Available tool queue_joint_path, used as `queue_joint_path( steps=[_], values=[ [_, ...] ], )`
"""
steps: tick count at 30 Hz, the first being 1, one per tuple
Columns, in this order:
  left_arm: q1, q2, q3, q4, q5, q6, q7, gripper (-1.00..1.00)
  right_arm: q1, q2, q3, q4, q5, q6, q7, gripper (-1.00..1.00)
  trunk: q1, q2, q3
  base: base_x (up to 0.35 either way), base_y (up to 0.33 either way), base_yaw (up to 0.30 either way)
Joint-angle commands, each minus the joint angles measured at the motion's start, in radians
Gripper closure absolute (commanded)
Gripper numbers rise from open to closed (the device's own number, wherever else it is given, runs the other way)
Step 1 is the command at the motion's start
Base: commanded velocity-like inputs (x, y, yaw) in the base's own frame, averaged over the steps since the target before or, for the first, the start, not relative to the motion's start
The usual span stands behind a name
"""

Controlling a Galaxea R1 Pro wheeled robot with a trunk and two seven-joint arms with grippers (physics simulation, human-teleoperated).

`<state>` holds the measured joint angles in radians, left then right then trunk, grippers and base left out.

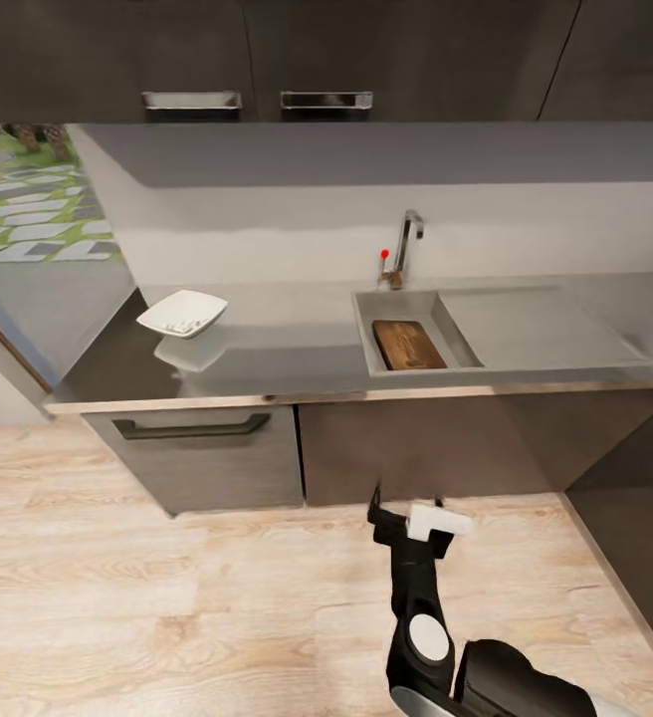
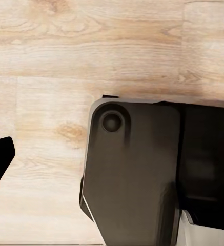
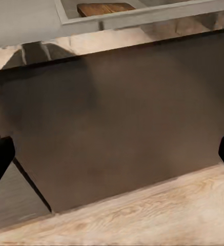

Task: In the kitchen, take the Vidalia onion out of the sink, dice it on the chopping board with the paring knife, put the diced onion into the bowl on the countertop, then place both the paring knife and the chopping board into the sink.

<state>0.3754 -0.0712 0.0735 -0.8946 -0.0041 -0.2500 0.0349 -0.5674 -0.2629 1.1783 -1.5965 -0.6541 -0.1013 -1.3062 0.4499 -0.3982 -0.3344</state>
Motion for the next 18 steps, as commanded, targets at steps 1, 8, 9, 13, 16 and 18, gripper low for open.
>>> queue_joint_path(
  steps=[1,8,9,13,16,18],
  values=[
    [0.000,-0.001,0.001,-0.001,-0.001,-0.002,0.000,-1.00,-0.002,-0.012,0.034,0.003,-0.004,-0.035,-0.009,-1.00,0.000,-0.002,-0.002,-0.219,0.000,0.000],
    [0.000,0.027,0.001,-0.013,-0.009,-0.004,0.000,-1.00,-0.001,-0.045,0.309,0.225,-0.008,-0.228,-0.018,-1.00,0.000,-0.002,-0.002,-0.053,0.000,0.000],
    [0.000,0.030,0.001,-0.017,-0.009,-0.004,0.000,-1.00,-0.001,-0.044,0.335,0.274,-0.019,-0.261,-0.016,-1.00,0.000,-0.002,-0.002,-0.005,0.000,0.000],
    [0.000,0.034,0.002,-0.028,-0.009,-0.004,0.001,-1.00,0.000,-0.034,0.437,0.427,-0.111,-0.406,0.014,-1.00,0.000,-0.002,-0.002,-0.002,0.000,0.000],
    [-0.001,0.035,0.002,-0.034,-0.009,-0.004,0.002,-1.00,0.000,-0.027,0.516,0.538,-0.229,-0.513,0.112,-1.00,0.000,-0.002,-0.002,0.000,0.000,0.000],
    [-0.002,0.036,0.002,-0.045,-0.009,-0.003,0.003,-1.00,0.000,-0.024,0.538,0.608,-0.308,-0.550,0.221,-1.00,0.000,-0.002,-0.002,0.000,0.000,0.000]
  ],
)
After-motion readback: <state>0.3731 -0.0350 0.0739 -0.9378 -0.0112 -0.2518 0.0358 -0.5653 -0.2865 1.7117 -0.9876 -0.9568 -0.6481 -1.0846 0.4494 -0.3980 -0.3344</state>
